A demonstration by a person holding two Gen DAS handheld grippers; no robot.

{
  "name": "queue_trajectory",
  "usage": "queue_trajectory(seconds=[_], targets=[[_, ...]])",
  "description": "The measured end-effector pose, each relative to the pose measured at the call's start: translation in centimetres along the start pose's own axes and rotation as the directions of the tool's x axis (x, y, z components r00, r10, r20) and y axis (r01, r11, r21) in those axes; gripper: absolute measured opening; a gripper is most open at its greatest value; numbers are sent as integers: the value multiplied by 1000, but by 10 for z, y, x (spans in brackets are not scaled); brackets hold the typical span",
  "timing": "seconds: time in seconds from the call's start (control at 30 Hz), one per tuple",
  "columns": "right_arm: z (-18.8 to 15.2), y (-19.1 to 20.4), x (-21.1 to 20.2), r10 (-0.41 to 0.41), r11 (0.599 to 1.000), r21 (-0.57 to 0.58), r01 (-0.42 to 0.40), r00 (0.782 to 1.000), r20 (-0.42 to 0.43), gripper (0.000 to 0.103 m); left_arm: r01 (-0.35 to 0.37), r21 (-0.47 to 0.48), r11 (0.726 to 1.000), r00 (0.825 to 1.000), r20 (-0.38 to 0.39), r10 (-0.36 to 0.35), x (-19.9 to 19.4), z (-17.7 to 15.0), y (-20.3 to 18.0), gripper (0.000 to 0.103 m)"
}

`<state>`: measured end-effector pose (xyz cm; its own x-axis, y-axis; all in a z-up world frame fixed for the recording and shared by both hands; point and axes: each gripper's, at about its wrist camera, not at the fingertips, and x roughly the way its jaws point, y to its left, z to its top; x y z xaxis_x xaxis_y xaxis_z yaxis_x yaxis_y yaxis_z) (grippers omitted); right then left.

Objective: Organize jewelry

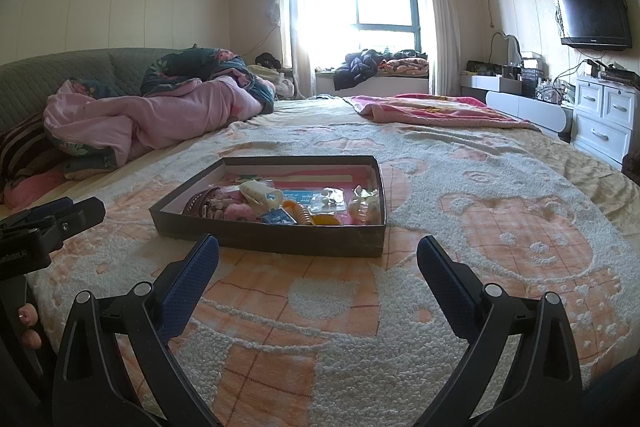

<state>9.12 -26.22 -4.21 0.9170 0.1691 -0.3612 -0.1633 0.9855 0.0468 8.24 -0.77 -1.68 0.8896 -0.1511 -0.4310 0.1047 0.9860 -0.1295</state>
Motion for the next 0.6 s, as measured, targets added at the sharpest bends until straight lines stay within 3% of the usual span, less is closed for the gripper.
queue_trajectory(seconds=[0.6], targets=[[0,0,2,-8,1000,-9,8,1000,-3,96,0,-8,1000,999,-34,-1,5,-2,1,92]])
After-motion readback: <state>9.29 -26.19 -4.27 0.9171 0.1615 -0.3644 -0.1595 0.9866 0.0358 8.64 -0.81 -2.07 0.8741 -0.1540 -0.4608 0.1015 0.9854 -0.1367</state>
